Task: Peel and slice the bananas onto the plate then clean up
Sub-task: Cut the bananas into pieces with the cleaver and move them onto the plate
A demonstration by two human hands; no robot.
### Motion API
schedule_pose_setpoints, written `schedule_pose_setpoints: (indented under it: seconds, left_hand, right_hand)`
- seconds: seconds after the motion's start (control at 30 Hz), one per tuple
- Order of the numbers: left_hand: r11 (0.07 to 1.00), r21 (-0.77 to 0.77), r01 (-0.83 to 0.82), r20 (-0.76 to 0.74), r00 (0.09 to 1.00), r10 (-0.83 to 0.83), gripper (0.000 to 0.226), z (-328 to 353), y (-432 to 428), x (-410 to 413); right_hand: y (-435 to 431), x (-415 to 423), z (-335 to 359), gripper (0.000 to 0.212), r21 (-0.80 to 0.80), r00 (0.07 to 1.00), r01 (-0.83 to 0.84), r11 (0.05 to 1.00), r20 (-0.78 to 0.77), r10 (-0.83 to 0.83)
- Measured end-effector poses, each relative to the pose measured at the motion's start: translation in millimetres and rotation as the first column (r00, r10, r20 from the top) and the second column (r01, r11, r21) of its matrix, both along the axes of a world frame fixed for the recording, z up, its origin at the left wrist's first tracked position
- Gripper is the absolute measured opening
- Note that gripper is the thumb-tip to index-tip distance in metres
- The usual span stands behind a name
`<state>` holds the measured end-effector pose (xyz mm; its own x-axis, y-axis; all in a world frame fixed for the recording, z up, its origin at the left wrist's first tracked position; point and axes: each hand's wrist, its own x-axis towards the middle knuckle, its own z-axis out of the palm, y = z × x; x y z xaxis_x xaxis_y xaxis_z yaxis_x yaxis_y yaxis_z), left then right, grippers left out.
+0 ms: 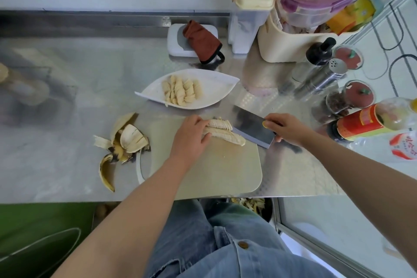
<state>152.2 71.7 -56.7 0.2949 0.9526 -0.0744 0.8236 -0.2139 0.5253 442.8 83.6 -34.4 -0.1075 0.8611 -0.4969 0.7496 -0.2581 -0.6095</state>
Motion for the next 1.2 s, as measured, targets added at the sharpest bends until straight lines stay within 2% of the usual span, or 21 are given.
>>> schedule_pose_setpoints:
  seconds: [0.13,0.47,0.6,0.87,1.1,1.2]
  left_hand:
    - [1.000,0.016,-0.024,0.026,0.999,0.024,0.033,-2,-6,-6]
    - [1.000,0.022,-0.015,0.039,0.999,0.014,0.037,-7,-10,-4]
    - [1.000,0.027,-0.014,0.041,0.999,0.013,0.038,-8,-13,1]
    - [0.999,0.045,-0.002,-0.014,1.000,0.002,0.040,-7,-14,7]
    - [0.988,0.087,-0.124,-0.120,0.984,0.134,0.033,-6,-20,11]
    - [0.990,0.073,-0.118,-0.131,0.983,0.127,0.036,-7,-21,11]
  right_hand:
    - [7,-3,-1,0.014,-0.010,0.999,-0.044,0.999,-0.011,0.043]
    - [17,-16,-2,0.024,0.007,0.995,-0.080,0.997,-0.059,0.081]
    - [13,-15,-4,0.018,0.021,0.996,-0.057,0.998,-0.074,0.058]
    - [7,-10,-4,0.016,0.062,0.998,-0.055,0.997,-0.029,0.057]
    - [11,-10,-3,0.012,0.101,0.994,-0.097,0.990,0.057,0.091]
    - [16,-12,-4,0.013,0.110,0.987,-0.134,0.985,0.106,0.122]
